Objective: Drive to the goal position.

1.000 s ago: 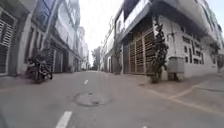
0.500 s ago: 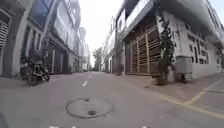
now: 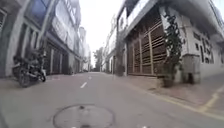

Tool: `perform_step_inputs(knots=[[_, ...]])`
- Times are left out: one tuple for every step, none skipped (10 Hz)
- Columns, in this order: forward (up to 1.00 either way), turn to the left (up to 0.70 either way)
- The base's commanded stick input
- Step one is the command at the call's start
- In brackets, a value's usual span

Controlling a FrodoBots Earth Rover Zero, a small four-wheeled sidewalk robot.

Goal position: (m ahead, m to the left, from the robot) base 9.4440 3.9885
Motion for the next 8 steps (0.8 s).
perform_step_inputs(knots=[[0.85, 0.0], [0.85, 0.0], [0.85, 0.0], [0.85, 0.0], [0.85, 0.0], [0.85, 0.0], [0.85, 0.0], [0.85, 0.0]])
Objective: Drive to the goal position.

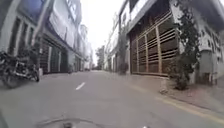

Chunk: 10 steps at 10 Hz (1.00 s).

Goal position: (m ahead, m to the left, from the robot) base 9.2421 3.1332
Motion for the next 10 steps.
perform_step_inputs(knots=[[0.85, 0.0], [0.85, 0.0], [0.85, 0.0], [0.85, 0.0], [0.85, 0.0], [0.85, 0.0], [0.85, 0.0], [0.85, 0.0], [0.85, 0.0], [0.85, 0.0]])
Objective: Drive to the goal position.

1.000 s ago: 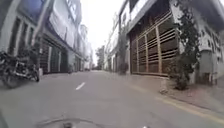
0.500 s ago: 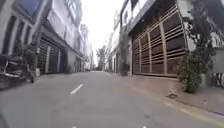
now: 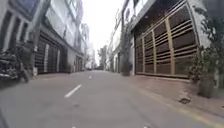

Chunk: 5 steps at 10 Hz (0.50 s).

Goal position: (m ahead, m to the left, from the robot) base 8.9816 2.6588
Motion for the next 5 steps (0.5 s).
perform_step_inputs(knots=[[0.85, 0.0], [0.85, 0.0], [0.85, 0.0], [0.85, 0.0], [0.85, 0.0]])
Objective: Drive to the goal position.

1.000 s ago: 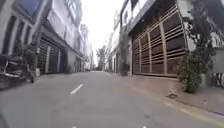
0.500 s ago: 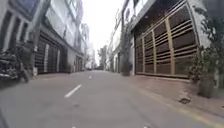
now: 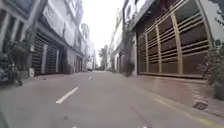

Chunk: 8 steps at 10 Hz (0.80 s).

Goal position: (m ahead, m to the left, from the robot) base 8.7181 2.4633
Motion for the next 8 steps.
perform_step_inputs(knots=[[0.85, 0.0], [0.85, 0.0], [0.85, 0.0], [0.85, 0.0], [0.85, 0.0], [0.85, 0.0], [0.85, 0.0], [0.85, 0.0]])
